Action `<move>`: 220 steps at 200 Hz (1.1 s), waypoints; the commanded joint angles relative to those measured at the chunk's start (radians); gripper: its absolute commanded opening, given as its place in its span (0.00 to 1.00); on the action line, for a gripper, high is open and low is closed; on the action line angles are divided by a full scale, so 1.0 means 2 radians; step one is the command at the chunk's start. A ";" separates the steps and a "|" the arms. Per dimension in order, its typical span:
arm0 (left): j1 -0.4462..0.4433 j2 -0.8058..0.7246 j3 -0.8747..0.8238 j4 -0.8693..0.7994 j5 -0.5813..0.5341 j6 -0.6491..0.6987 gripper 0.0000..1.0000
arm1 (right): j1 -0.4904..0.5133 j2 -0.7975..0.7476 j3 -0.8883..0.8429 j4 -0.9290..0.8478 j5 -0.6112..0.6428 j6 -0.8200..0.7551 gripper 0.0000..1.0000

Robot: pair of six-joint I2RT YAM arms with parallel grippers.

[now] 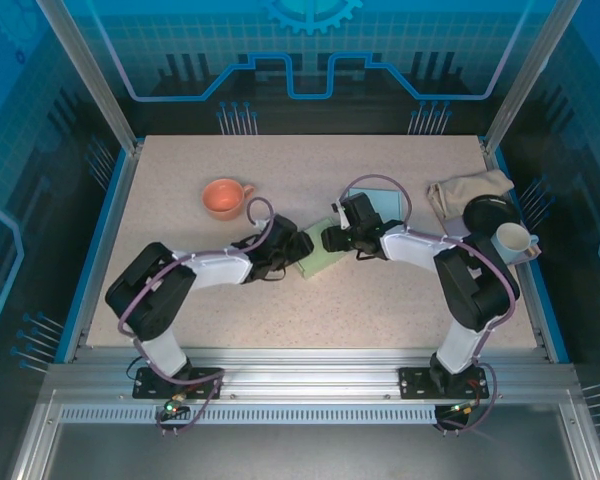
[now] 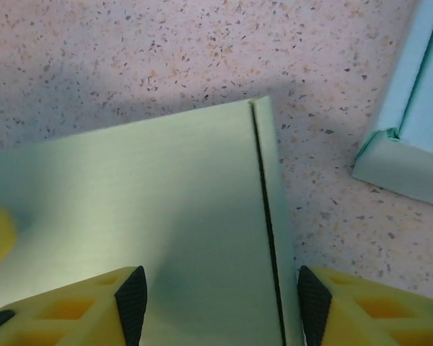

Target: Fold the paper box

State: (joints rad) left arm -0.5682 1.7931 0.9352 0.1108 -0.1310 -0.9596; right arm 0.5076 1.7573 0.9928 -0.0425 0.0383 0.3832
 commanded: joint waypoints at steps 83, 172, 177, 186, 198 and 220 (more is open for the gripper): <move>0.073 0.140 0.201 -0.064 0.067 0.067 0.69 | -0.015 0.080 0.073 0.054 -0.051 0.055 0.56; 0.090 0.062 0.219 -0.146 0.001 0.148 0.86 | -0.021 0.005 0.080 -0.015 -0.002 0.029 0.61; 0.091 0.052 0.215 -0.150 -0.004 0.152 0.87 | -0.022 -0.007 0.075 -0.019 0.000 0.028 0.61; 0.091 0.025 0.202 -0.155 -0.016 0.159 0.88 | -0.023 -0.031 0.060 -0.022 0.007 0.025 0.61; 0.091 -0.013 0.174 -0.151 -0.027 0.169 0.89 | -0.023 -0.068 0.039 -0.029 0.020 0.018 0.62; 0.090 -0.103 0.087 -0.095 -0.028 0.210 0.99 | -0.024 -0.146 -0.010 -0.039 0.056 -0.001 0.65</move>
State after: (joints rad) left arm -0.3943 1.7649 1.2522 -0.1417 -0.1425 -0.6548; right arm 0.4709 1.6043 1.0561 -0.0635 0.0612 0.4355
